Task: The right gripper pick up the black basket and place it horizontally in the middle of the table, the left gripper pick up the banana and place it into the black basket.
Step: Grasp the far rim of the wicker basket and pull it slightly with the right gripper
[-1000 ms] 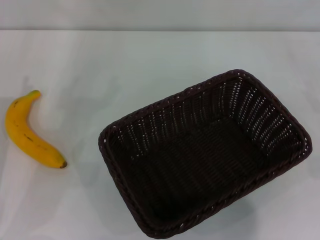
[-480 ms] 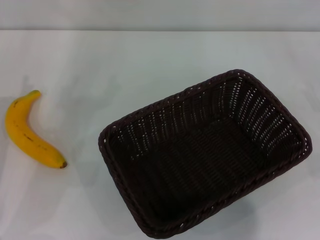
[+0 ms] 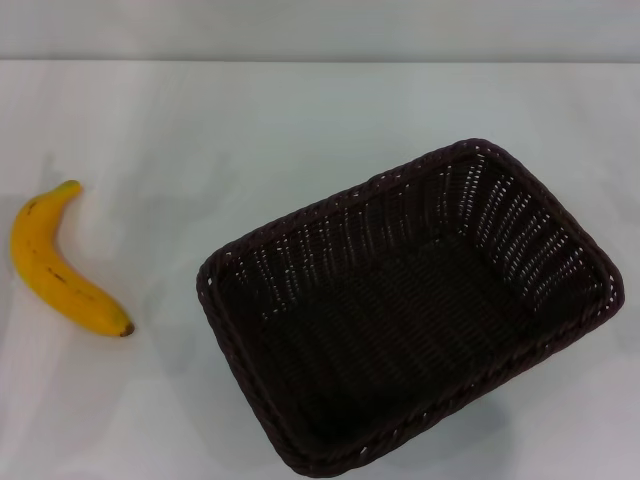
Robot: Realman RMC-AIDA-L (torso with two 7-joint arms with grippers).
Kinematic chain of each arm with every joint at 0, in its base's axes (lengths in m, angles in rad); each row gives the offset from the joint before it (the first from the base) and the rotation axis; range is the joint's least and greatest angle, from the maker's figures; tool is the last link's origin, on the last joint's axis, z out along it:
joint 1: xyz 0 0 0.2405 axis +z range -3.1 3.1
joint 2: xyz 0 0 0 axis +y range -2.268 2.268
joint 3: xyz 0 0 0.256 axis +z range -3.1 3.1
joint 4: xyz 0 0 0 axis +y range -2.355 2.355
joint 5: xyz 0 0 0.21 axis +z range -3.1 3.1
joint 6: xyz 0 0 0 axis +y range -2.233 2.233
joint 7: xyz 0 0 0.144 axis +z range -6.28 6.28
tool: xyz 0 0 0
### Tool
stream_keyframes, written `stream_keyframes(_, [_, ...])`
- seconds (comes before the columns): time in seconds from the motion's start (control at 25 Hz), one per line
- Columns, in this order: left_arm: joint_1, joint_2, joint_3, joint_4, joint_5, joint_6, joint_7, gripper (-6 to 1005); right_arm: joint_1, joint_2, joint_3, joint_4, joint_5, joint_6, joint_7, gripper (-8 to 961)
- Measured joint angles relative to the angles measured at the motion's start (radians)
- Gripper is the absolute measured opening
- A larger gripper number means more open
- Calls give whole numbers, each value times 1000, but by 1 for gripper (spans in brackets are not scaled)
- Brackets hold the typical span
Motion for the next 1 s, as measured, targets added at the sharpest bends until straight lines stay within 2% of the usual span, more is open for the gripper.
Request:
stream_keyframes(0.16, [10, 3, 0, 4, 0, 1, 1, 863, -3, 0, -15, -13, -2, 10, 48, 870])
stream_keyframes(0.36, [25, 7, -2, 10, -53, -2, -1, 862, -21, -2, -63, -97, -4, 11, 188, 870])
stream_keyframes(0.64, [77, 10, 0, 76, -64, 3, -33, 861, -49, -23, -89, -245, -59, -13, 469, 870])
stream_keyframes(0.76, [97, 12, -1, 105, -66, 6, -51, 861, -50, -42, -90, -322, -152, -22, 603, 870])
stream_keyframes(1.0, [123, 13, -1, 146, -66, 7, -54, 858, -37, -106, -94, -511, -392, -9, 935, 868])
